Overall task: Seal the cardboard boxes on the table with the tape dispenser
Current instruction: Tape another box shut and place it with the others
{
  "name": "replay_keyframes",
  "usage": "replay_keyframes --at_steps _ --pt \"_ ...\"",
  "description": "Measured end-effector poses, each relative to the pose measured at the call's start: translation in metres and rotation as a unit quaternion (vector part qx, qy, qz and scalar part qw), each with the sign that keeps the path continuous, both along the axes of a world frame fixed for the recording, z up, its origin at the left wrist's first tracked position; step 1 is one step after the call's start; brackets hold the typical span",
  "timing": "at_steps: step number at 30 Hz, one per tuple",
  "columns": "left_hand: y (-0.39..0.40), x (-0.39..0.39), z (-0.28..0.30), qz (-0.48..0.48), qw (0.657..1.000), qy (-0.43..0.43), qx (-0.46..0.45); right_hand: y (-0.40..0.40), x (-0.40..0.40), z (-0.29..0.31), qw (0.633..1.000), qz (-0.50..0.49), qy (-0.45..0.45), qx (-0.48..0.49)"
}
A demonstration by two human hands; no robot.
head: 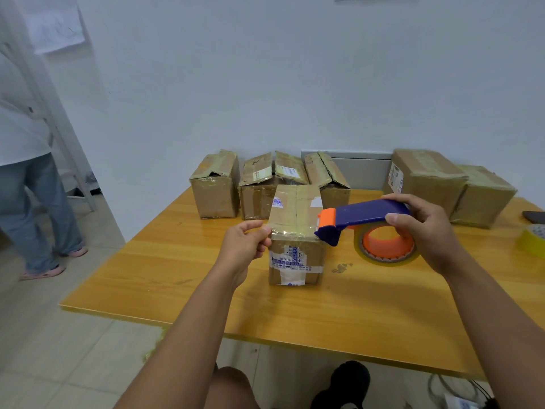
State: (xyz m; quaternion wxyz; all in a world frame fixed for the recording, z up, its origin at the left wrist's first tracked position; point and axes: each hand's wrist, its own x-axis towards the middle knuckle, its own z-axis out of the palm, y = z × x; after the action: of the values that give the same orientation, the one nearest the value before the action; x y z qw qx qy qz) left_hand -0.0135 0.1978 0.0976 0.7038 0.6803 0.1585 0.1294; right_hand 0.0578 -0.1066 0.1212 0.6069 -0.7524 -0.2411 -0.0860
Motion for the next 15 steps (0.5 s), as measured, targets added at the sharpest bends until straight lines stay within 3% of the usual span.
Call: replay_keyframes --at_steps 9,15 --pt "-0.001 0.006 -0.001 -0.019 0.998 0.05 -0.017 -0.002 0.0 -0.009 1.0 -0.001 0.016 0.015" --pt "0.012 0.004 0.01 -0.044 0.99 0.101 0.091 -0.001 0.001 -0.013 1.0 0.001 0.017 0.015"
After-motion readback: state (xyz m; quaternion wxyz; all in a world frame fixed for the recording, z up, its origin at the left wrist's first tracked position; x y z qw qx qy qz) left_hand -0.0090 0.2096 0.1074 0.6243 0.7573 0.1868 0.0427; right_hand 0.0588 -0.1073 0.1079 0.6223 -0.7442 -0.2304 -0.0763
